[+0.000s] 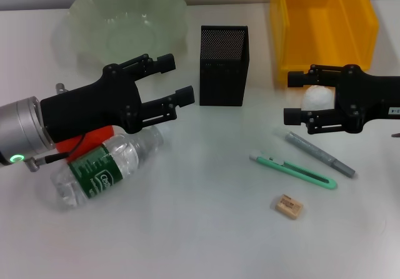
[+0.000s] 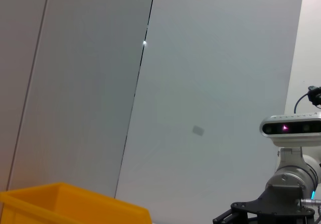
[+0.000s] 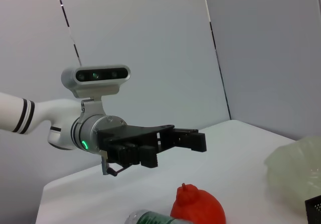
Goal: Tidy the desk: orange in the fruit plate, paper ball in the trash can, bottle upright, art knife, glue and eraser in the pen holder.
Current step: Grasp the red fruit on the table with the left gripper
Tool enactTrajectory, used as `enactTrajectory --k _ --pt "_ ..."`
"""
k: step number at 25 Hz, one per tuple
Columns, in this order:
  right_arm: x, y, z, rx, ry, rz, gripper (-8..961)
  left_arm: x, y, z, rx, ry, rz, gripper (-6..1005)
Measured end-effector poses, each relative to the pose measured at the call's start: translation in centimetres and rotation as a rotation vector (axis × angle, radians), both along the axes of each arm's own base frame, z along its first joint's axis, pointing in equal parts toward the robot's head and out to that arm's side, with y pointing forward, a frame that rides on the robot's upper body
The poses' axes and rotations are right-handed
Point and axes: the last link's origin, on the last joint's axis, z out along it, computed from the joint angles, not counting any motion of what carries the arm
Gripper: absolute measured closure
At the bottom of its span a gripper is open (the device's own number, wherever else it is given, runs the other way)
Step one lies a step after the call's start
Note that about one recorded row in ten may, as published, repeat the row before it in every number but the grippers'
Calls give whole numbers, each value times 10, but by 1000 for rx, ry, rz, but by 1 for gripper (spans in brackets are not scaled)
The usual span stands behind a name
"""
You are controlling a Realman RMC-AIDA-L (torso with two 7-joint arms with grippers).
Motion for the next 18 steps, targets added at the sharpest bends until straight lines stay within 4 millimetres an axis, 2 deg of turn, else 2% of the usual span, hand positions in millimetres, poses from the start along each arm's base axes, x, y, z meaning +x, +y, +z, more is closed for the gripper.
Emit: enactTrajectory --k 10,18 --pt "-3 -1 -4 -24 -12 19 120 -5 -3 -2 -7 -2 21 233" --pt "-4 -3 -9 -30 -1 9 125 -41 -8 9 145 -7 189 233"
